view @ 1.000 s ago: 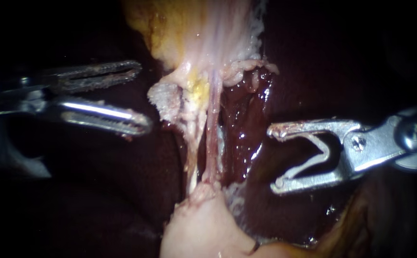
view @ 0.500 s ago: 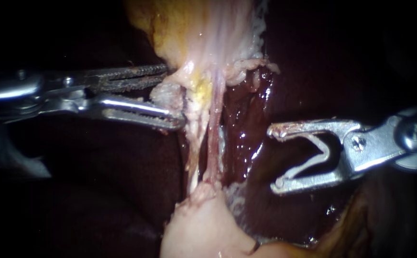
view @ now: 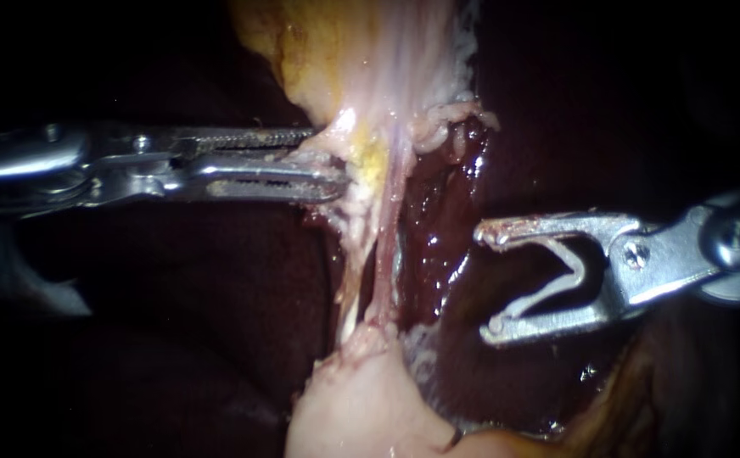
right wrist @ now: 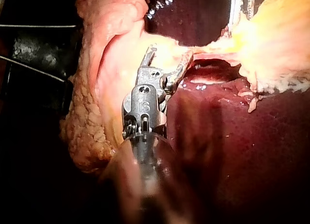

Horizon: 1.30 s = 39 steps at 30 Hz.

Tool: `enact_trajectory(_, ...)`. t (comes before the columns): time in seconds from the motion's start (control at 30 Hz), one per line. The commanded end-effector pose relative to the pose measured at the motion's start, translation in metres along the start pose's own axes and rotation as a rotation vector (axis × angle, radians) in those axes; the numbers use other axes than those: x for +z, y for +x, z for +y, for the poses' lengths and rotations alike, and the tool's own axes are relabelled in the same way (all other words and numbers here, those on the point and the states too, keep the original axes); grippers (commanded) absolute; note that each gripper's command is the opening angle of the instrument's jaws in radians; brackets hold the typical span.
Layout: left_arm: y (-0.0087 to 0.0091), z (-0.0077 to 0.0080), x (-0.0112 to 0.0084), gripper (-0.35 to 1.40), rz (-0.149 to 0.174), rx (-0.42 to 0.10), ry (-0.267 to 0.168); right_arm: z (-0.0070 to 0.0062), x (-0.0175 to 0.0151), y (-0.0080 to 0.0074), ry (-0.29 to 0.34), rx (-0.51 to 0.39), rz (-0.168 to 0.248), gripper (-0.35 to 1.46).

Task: Grabbing gallbladder

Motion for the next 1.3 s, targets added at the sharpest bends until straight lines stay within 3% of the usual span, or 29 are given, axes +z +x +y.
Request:
enact_trajectory(0.03,0.0001,0.0,-0.0003,-0.17,-0.003,0.001,-0.002,0.0,0.0,0.0,0.0,0.0,0.0,0.46)
enact_trajectory(0.07,0.0001,0.0,-0.0005,-0.32,-0.009,0.001,-0.005,0.0,0.0,0.0,0.0,0.0,0.0,0.46)
enact_trajectory(0.1,0.0001,0.0,-0.0006,-0.35,-0.012,0.0,-0.006,0.0,0.0,0.0,0.0,0.0,0.0,0.46)
enact_trajectory(0.3,0.0007,0.0002,-0.0016,-0.35,-0.032,0.002,-0.01,0.0,0.0,0.0,0.0,0.0,0.0,0.46)
enact_trajectory(0.53,0.0016,0.0011,-0.0028,-0.35,-0.036,-0.033,-0.018,0.0,0.0,0.0,0.0,0.0,0.0,0.46)
enact_trajectory(0.77,0.0034,0.0009,-0.0057,-0.35,-0.045,-0.047,-0.03,0.0,0.0,0.0,0.0,0.0,0.0,0.46)
enact_trajectory(1.03,0.0056,-0.0006,-0.0096,-0.35,-0.007,-0.063,-0.011,0.0,0.0,0.0,0.0,0.0,0.0,0.46)
enact_trajectory(1.3,0.0057,-0.0005,-0.01,-0.35,-0.006,-0.07,-0.008,0.0,0.0,0.0,0.0,0.0,0.0,0.46)
